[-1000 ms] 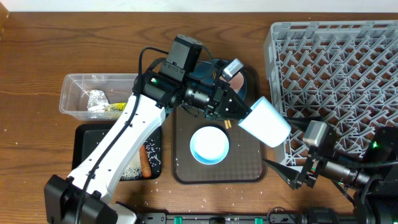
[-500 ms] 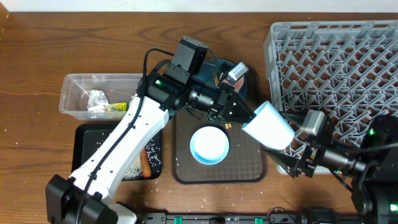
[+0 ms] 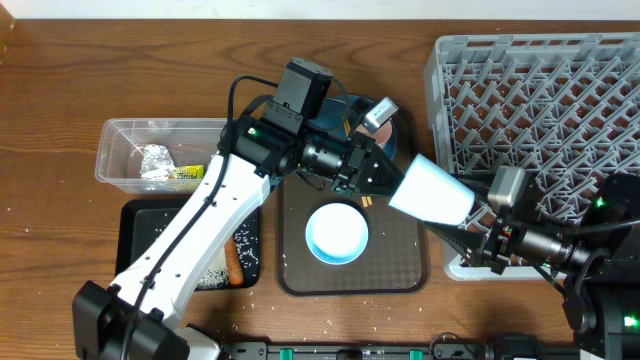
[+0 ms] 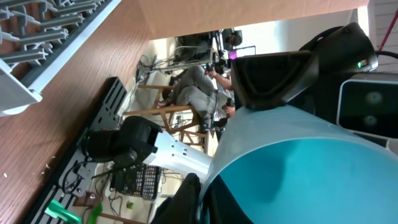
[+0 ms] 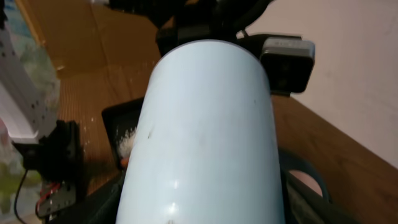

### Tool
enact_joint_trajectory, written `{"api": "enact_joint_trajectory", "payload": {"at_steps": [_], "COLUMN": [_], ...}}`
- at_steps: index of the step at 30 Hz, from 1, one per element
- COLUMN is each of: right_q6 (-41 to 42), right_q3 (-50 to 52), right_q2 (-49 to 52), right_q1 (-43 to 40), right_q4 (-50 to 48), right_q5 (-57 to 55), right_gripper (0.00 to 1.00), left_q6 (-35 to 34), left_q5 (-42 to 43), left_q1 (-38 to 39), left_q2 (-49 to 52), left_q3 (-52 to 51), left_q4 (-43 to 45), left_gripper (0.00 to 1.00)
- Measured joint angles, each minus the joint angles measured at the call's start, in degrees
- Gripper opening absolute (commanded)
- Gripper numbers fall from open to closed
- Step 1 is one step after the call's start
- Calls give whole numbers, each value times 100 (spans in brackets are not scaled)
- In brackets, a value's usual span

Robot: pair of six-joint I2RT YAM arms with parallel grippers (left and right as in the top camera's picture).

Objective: Sort waste into correct bins and load items into the dishwasher rack
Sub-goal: 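Grasp the light blue cup with the right gripper from the left, then carry the light blue cup with the right gripper into the rack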

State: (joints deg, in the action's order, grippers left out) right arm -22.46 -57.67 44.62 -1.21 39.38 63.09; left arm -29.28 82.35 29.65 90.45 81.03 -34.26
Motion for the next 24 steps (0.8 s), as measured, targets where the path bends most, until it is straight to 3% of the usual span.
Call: {"api": "enact_joint_trajectory", "payload": {"at_steps": [7,13,24], "right_q6": [503,610,1351], "right_q3": [48,48,46], "right_q2": [13,15,0], "right_q1": [0,-2,-2], "right_q4": [-352,-415,-378], "right_q5": [48,-59,-973], "right_gripper": [60,59,57], "left_q6": [90,155,221], "left_q5": [-175,-778,-3123], "left_q1": [20,9,-850], "left_q2": [-2,-2,0], "left_q3": [2,2,0], "left_q4": [-142,-190,-273], "left_gripper": [14,28,41]}}
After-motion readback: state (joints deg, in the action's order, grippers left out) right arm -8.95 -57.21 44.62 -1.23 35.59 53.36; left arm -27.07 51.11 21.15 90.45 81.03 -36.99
